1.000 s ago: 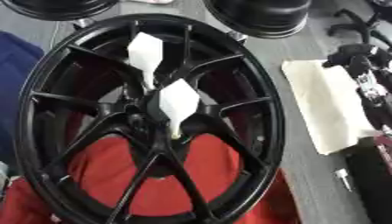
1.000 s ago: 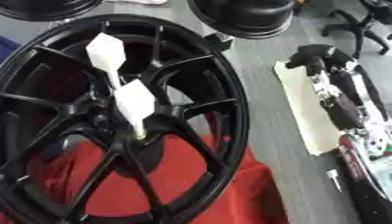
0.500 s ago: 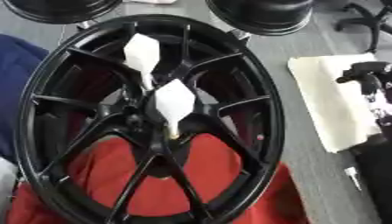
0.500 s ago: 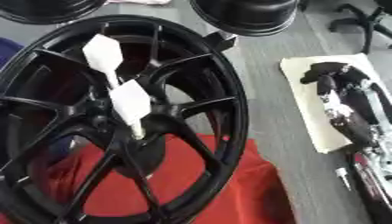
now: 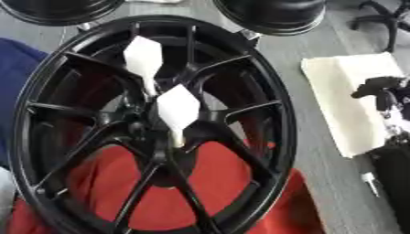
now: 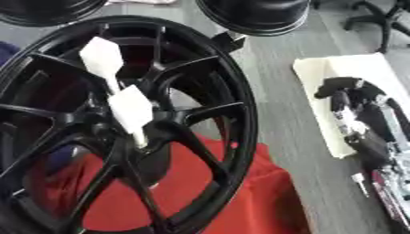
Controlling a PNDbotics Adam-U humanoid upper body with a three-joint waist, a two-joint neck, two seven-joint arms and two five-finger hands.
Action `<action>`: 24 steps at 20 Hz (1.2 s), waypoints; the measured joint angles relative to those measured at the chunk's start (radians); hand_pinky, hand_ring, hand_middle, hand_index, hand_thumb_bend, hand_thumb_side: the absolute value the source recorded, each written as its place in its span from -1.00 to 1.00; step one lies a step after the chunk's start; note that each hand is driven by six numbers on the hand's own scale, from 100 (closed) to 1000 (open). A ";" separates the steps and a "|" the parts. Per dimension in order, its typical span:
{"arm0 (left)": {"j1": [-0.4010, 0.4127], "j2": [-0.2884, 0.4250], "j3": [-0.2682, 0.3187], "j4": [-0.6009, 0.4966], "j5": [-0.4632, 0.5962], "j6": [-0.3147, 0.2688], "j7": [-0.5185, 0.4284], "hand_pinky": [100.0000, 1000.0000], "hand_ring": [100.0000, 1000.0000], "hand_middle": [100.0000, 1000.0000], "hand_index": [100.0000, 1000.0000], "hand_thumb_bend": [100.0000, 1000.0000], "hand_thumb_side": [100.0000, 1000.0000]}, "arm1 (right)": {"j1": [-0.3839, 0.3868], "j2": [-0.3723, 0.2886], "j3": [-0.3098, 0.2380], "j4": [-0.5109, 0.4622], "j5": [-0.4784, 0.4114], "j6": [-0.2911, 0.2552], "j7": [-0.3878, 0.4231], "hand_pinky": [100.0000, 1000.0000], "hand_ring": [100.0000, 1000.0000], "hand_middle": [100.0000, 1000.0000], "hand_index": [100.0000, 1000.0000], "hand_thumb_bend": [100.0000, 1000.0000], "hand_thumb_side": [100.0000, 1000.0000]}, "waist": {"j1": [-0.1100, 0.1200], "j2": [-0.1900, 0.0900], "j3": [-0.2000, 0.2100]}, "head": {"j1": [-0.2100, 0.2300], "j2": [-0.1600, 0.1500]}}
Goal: Pull the pin out of the wheel hub.
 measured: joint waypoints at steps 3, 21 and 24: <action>-0.080 -0.054 -0.041 0.006 -0.041 0.033 -0.077 0.67 0.60 0.47 0.66 -0.58 -0.10 | -0.009 0.000 0.002 0.000 -0.006 0.001 0.001 0.71 0.24 0.16 0.40 -1.00 -0.06 | 0.005 0.000 -0.004 | 0.014 0.000; -0.286 -0.322 -0.216 0.289 -0.149 -0.024 -0.147 0.68 0.64 0.55 0.69 -0.64 -0.11 | -0.038 0.001 0.008 0.000 -0.033 0.033 0.030 0.71 0.24 0.16 0.39 -1.00 -0.05 | 0.026 -0.003 -0.052 | 0.082 -0.033; -0.290 -0.329 -0.197 0.313 -0.158 -0.042 -0.147 0.68 0.65 0.56 0.70 -0.62 -0.20 | -0.058 0.001 0.010 0.000 -0.038 0.035 0.032 0.71 0.23 0.15 0.39 -1.00 -0.04 | 0.042 0.018 -0.067 | 0.092 -0.039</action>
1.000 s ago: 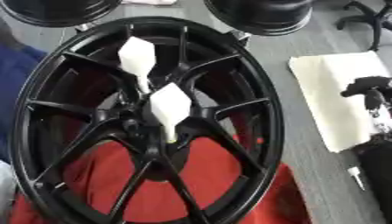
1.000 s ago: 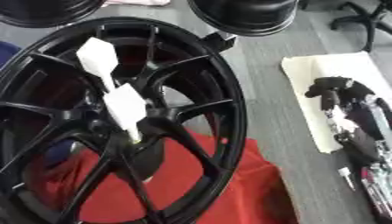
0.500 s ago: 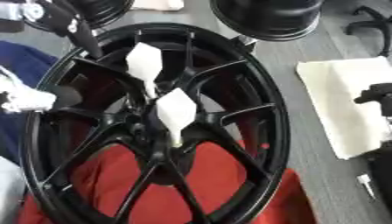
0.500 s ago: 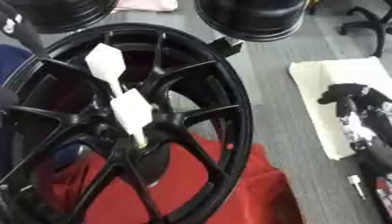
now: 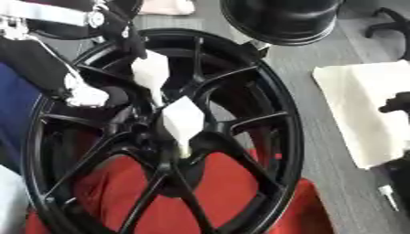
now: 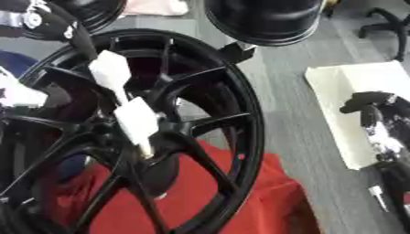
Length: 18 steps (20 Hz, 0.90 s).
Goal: Pull the pin out of the wheel hub.
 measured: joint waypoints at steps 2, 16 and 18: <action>-0.005 0.000 0.014 0.007 0.009 -0.008 0.000 0.68 0.67 0.57 0.70 -0.64 -0.21 | -0.009 0.000 0.002 0.000 -0.001 0.003 0.003 0.71 0.23 0.15 0.39 -1.00 -0.04 | 0.004 0.013 -0.010 | 0.008 -0.001; -0.026 0.002 0.046 0.054 0.103 -0.008 0.001 0.73 0.77 0.65 0.74 -0.62 -0.28 | -0.037 0.007 0.004 0.000 0.001 0.017 0.008 0.71 0.23 0.15 0.39 -1.00 -0.03 | 0.019 0.057 -0.017 | 0.067 -0.019; -0.026 0.001 0.045 0.063 0.108 -0.008 0.001 0.73 0.78 0.65 0.75 -0.61 -0.30 | -0.038 0.007 0.004 0.000 0.002 0.017 0.008 0.71 0.23 0.15 0.39 -1.00 -0.03 | 0.020 0.063 -0.017 | 0.072 -0.023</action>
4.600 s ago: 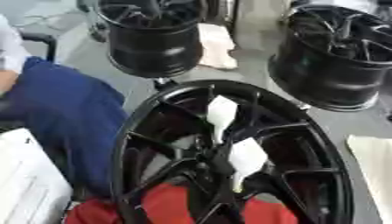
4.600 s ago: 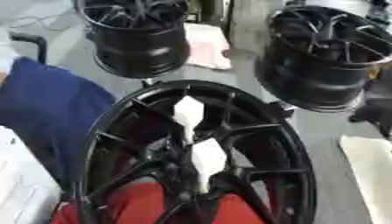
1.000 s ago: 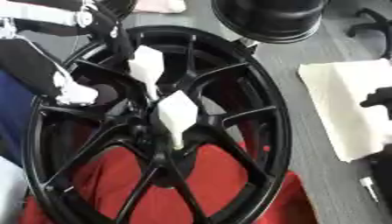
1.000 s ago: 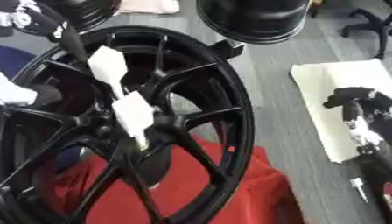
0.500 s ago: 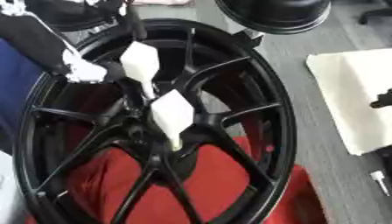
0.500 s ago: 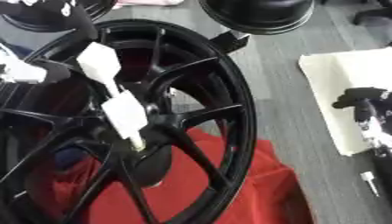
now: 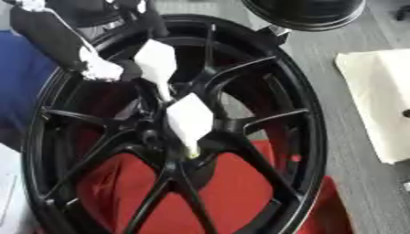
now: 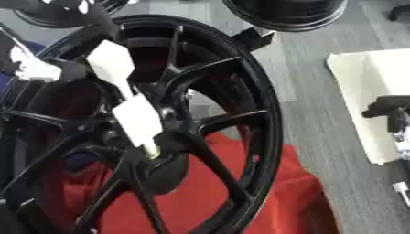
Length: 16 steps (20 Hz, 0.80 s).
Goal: Pull the pin out of the wheel hub.
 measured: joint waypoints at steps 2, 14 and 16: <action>-0.001 0.000 0.000 0.008 0.001 0.000 0.000 0.73 0.78 0.66 0.76 -0.61 -0.30 | -0.007 0.002 0.000 0.000 0.000 0.001 0.000 0.71 0.23 0.15 0.38 -1.00 -0.03 | 0.000 0.007 -0.002 | 0.005 -0.003; -0.006 -0.013 0.000 0.055 -0.008 -0.010 0.000 0.73 0.79 0.69 0.77 -0.60 -0.31 | -0.025 0.023 0.011 0.000 0.011 0.011 0.003 0.71 0.21 0.14 0.38 -1.00 -0.02 | -0.002 0.038 -0.011 | 0.025 -0.022; -0.007 -0.018 0.000 0.060 -0.010 -0.011 0.001 0.73 0.79 0.69 0.78 -0.60 -0.32 | -0.026 0.026 0.012 0.000 0.013 0.013 0.003 0.71 0.21 0.14 0.37 -1.00 -0.02 | -0.002 0.043 -0.012 | 0.027 -0.026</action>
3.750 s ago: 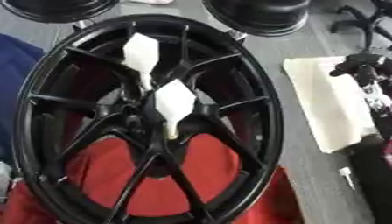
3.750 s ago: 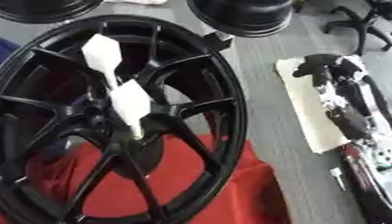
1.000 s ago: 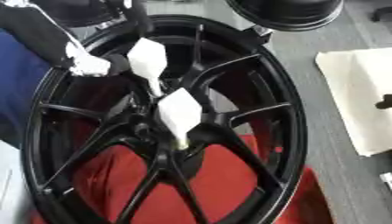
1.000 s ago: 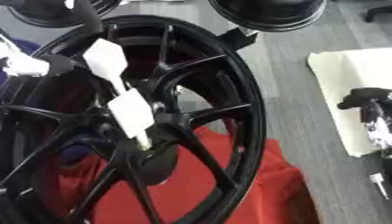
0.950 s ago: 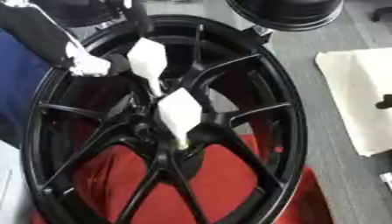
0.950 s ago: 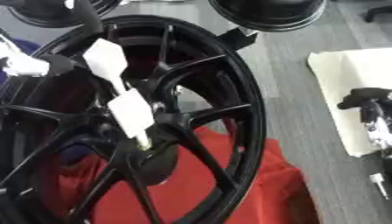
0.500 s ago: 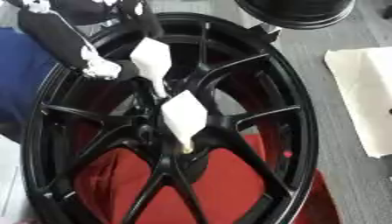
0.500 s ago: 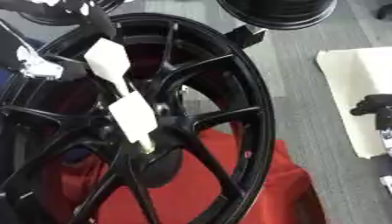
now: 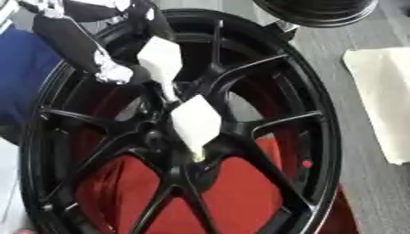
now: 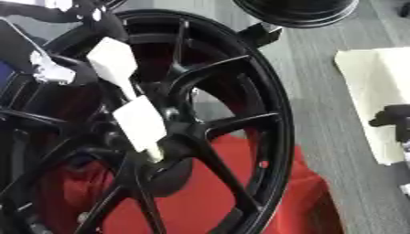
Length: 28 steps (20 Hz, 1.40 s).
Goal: Pull the pin out of the wheel hub.
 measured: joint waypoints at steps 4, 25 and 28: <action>0.000 -0.001 0.000 0.010 -0.009 -0.003 -0.001 0.73 0.79 0.69 0.78 -0.62 -0.33 | -0.002 0.007 0.000 0.000 0.005 0.004 0.000 0.71 0.21 0.14 0.37 -1.00 -0.01 | 0.000 0.007 -0.004 | 0.005 -0.002; -0.002 -0.022 0.019 0.020 0.043 -0.001 0.001 0.29 0.18 -0.30 -0.26 -1.00 -0.88 | -0.009 0.026 0.006 0.000 0.016 0.021 -0.005 0.71 0.21 0.14 0.37 -1.00 0.00 | 0.001 0.018 -0.013 | 0.010 -0.012; -0.002 -0.027 0.039 0.021 0.078 0.005 0.025 0.22 0.11 -0.36 -0.36 -1.00 -0.88 | -0.009 0.029 0.006 0.000 0.017 0.026 -0.006 0.71 0.21 0.14 0.37 -1.00 0.00 | 0.001 0.018 -0.013 | 0.003 -0.012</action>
